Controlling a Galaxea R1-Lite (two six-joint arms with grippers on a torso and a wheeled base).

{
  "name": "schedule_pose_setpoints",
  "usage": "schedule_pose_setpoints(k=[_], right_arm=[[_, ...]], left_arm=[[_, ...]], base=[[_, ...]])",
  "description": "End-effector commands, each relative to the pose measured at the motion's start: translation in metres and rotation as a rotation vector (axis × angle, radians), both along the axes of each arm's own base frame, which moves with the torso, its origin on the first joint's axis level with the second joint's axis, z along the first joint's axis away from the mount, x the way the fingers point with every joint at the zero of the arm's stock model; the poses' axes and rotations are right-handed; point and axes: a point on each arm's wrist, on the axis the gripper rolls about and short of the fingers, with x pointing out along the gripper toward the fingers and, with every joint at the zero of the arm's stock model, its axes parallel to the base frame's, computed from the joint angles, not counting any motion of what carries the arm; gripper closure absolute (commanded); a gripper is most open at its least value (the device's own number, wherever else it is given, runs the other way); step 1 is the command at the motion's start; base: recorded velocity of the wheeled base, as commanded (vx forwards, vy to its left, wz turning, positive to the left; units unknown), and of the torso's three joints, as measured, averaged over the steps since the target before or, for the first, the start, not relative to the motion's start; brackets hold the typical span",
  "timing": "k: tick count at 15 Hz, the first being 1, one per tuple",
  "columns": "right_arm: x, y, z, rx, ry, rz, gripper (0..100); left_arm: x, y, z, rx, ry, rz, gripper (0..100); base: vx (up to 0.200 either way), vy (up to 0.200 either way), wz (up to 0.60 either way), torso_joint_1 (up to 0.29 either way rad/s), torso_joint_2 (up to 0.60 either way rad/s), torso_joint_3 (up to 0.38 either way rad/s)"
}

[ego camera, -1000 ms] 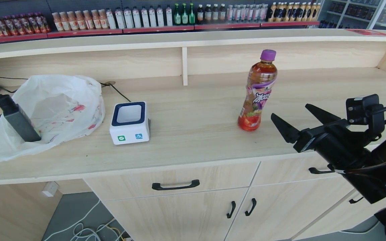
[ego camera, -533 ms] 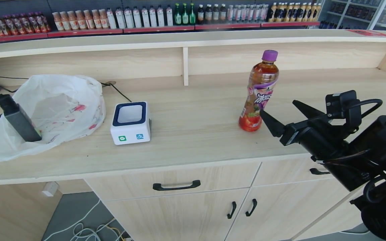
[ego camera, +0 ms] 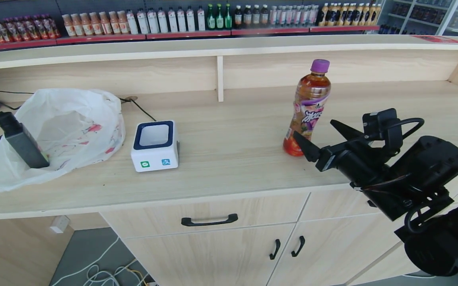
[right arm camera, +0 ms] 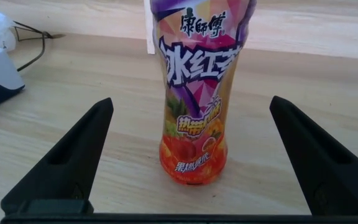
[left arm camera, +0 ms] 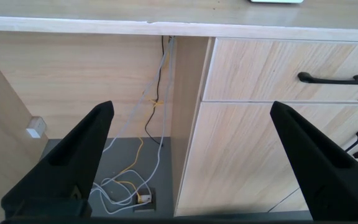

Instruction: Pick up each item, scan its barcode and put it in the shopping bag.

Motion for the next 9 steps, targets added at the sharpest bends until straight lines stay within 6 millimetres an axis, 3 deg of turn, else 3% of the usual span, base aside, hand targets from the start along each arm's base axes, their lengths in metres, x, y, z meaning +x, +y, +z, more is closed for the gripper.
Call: schedule_pose_setpoints(k=[1, 9], right_arm=[[0.004, 0.004, -0.003, 0.0, 0.005, 0.007, 0], [0.022, 0.015, 0.016, 0.074, -0.022, 0.039, 0]], left_arm=[[0.0, 0.0, 0.0, 0.0, 0.0, 0.0, 0], [0.0, 0.0, 0.0, 0.0, 0.0, 0.0, 0]], base=[[0.0, 0.0, 0.0, 0.0, 0.0, 0.0], [0.0, 0.0, 0.0, 0.0, 0.0, 0.0]])
